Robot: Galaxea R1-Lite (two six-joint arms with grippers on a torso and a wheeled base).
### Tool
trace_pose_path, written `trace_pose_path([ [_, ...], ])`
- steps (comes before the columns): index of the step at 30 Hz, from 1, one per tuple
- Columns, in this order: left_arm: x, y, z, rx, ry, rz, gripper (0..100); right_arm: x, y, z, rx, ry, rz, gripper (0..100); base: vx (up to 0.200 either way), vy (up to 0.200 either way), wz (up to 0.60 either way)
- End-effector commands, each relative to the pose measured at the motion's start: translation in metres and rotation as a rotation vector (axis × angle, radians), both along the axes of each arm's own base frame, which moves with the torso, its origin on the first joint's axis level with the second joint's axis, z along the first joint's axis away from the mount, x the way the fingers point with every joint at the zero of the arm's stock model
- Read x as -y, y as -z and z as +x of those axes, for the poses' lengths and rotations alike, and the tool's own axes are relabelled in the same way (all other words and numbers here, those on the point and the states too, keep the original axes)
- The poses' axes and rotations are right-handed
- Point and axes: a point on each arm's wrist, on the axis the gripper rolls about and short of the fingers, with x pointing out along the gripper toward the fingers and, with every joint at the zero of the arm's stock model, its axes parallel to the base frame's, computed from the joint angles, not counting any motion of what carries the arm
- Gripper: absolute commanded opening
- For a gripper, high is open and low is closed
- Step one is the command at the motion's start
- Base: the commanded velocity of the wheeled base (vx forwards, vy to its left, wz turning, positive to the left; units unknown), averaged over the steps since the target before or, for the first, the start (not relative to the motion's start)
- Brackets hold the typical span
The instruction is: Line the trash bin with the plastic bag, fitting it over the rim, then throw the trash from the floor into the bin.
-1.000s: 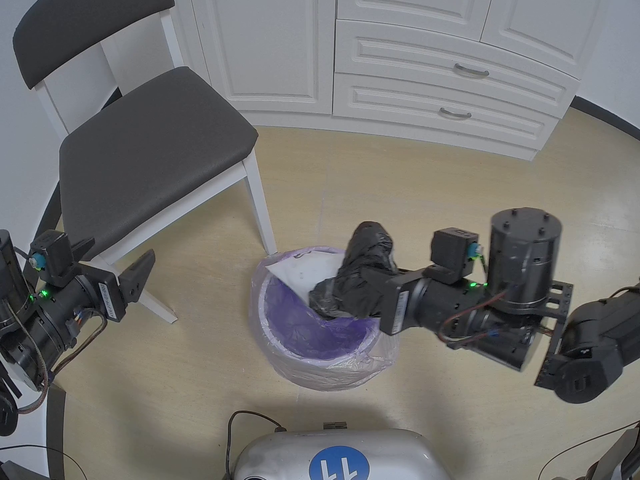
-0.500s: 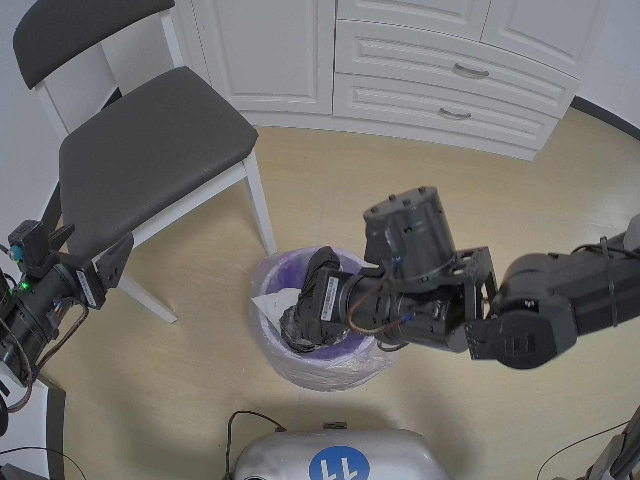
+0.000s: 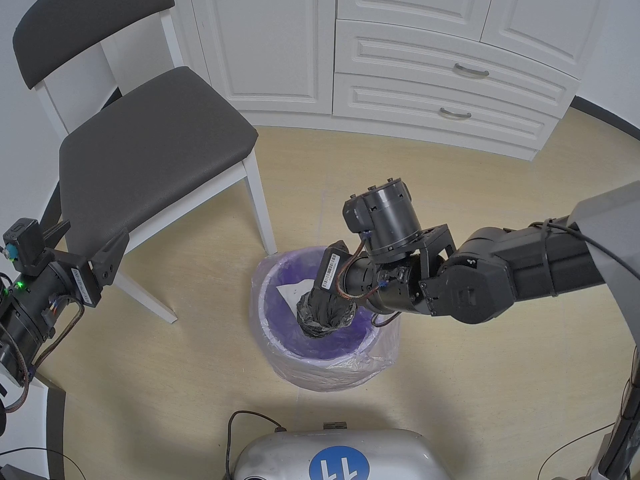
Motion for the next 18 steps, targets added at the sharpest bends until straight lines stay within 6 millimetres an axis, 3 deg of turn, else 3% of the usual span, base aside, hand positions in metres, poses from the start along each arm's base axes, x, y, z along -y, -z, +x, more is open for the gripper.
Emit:
trace_pose_path([
  [1,-0.001,0.0,0.0,0.0,-0.005,0.0,100,-0.002,0.021,0.015,-0.029,0.023,-0.026,0,0.0,0.0,0.0],
  [9,-0.001,0.0,0.0,0.0,-0.006,0.0,100,-0.011,0.049,0.032,-0.062,0.038,-0.049,0,0.0,0.0,0.0],
  [18,-0.001,-0.001,0.0,0.003,-0.006,0.0,100,-0.013,0.066,0.051,-0.042,0.121,-0.078,0,0.0,0.0,0.0],
])
